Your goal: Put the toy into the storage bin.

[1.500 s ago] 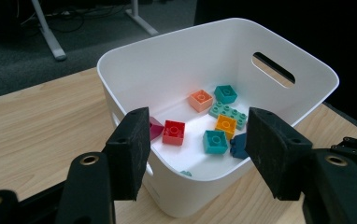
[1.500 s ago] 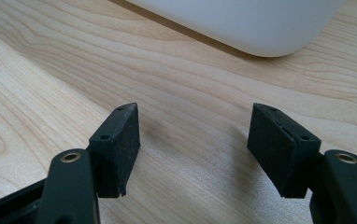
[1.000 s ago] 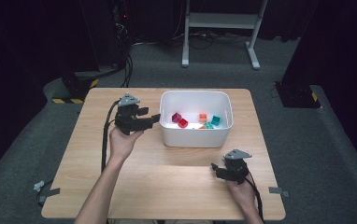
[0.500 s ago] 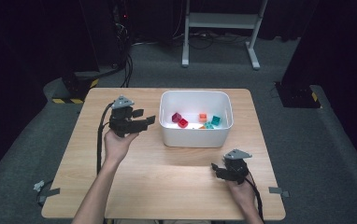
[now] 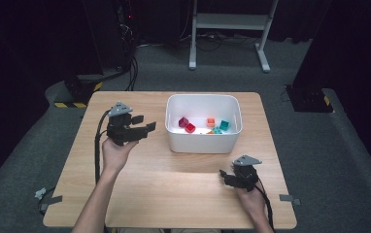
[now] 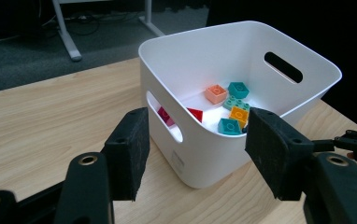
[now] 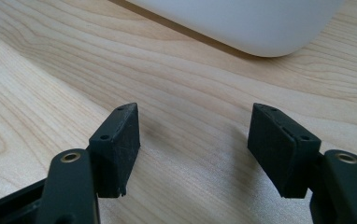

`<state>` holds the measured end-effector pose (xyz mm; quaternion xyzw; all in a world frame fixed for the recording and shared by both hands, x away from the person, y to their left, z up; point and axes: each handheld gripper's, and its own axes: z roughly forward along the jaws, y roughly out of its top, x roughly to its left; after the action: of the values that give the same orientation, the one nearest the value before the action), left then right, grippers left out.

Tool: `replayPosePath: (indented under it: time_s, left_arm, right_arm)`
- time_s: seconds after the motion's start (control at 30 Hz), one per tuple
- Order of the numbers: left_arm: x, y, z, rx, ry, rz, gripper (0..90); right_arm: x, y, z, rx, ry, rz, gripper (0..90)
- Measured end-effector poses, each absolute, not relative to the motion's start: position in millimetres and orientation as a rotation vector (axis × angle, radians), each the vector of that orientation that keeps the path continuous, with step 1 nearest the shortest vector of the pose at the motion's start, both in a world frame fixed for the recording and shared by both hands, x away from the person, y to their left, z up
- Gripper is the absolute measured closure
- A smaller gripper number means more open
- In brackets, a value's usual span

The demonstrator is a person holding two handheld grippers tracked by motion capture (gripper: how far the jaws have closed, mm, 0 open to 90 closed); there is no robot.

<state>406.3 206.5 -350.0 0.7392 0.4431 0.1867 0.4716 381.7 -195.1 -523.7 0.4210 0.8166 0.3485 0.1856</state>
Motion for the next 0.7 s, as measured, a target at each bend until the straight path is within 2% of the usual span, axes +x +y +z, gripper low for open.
replayPosePath:
  time_s: [0.7]
  left_arm:
    - [388, 228, -358, 1.812, 1.116, 0.489, 39.8]
  right_arm:
    - [382, -195, -524, 1.187, 2.300, 0.982, 34.2]
